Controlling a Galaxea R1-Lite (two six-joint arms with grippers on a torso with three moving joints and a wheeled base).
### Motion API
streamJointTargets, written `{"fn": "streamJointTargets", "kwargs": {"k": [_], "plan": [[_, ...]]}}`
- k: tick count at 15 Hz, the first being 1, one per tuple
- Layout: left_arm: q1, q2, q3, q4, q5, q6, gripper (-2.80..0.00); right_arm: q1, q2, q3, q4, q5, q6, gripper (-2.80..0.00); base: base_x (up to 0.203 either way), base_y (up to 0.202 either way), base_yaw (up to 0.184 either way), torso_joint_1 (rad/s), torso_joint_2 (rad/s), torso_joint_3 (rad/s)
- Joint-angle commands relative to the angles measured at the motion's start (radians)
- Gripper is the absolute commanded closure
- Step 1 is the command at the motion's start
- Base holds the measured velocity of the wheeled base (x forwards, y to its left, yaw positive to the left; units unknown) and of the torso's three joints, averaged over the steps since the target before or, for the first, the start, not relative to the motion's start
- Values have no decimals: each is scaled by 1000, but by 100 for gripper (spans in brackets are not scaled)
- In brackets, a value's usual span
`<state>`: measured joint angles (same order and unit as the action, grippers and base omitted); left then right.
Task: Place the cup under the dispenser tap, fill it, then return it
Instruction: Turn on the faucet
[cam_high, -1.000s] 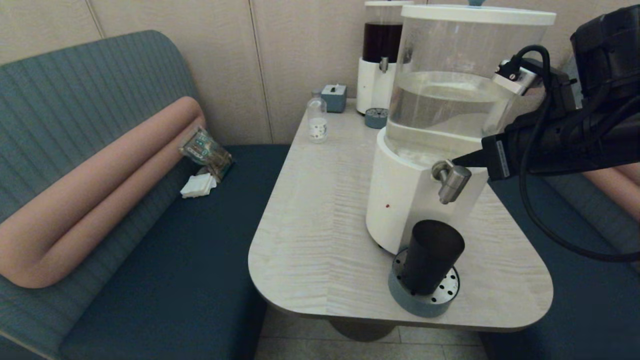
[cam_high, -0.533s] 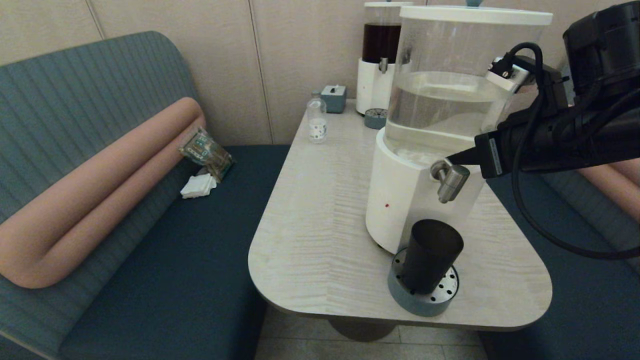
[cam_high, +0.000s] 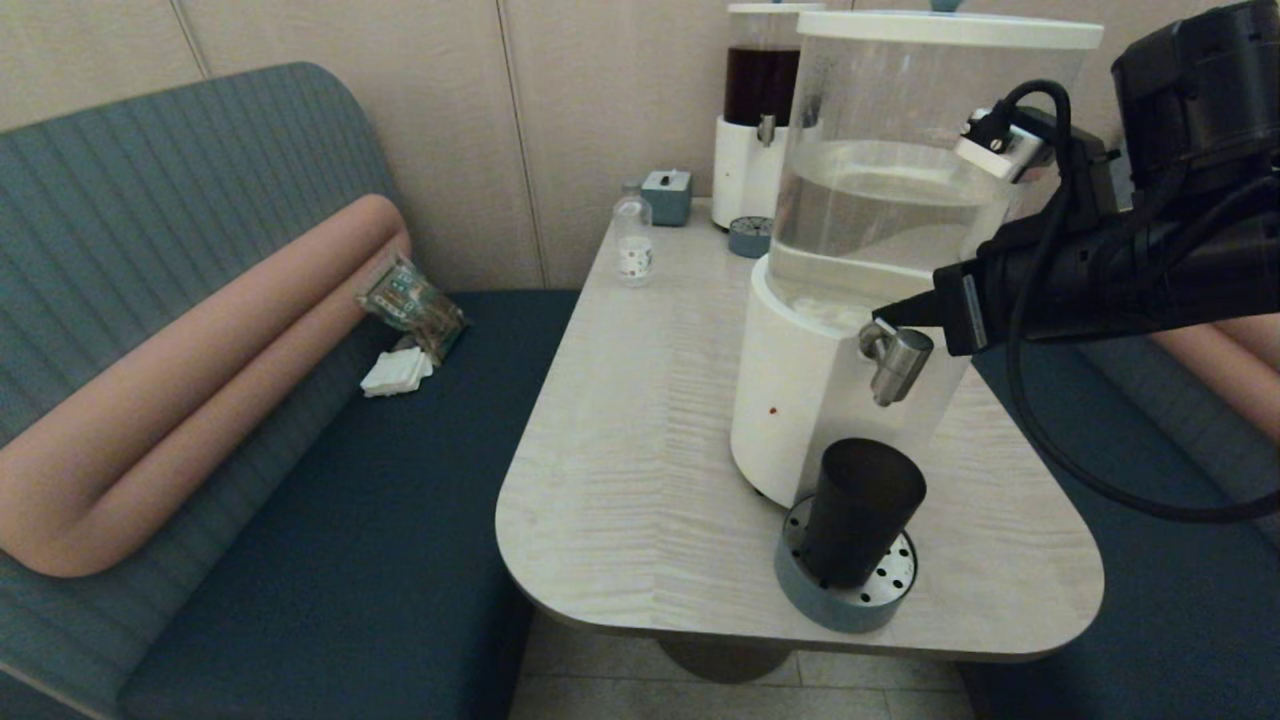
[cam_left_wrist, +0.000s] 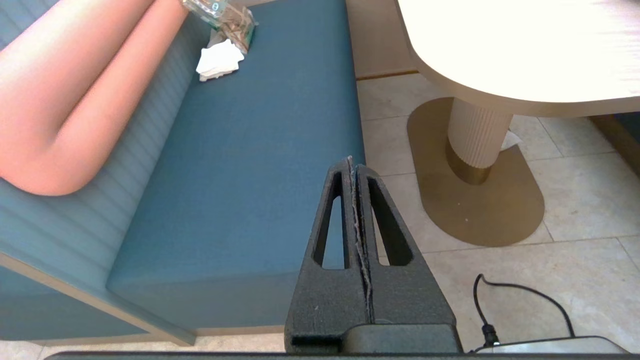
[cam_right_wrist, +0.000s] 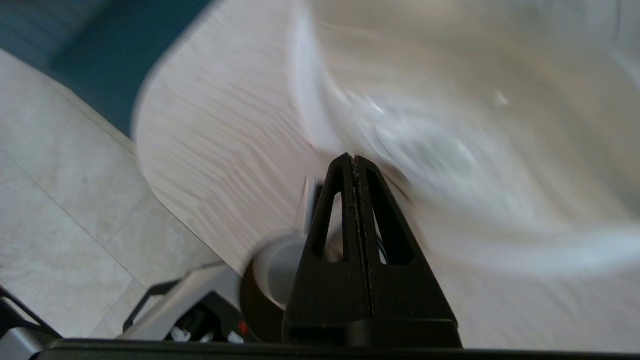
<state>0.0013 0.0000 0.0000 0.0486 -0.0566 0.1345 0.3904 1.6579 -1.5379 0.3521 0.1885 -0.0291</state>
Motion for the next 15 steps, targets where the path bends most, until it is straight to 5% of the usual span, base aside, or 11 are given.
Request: {"fn": "streamJointTargets", "kwargs": {"k": [1, 9, 15], "plan": [[0, 2, 0, 1, 0, 1, 0, 1, 3, 2, -12, 8, 0, 0, 0, 0, 0, 0, 0, 0], [0, 2, 0, 1, 0, 1, 0, -13, -22, 6, -20, 20, 7, 0, 0, 0, 0, 0, 0, 0], [0, 2, 0, 1, 0, 1, 0, -1, -245, 108, -97, 19, 7, 0, 0, 0, 0, 0, 0, 0]]}}
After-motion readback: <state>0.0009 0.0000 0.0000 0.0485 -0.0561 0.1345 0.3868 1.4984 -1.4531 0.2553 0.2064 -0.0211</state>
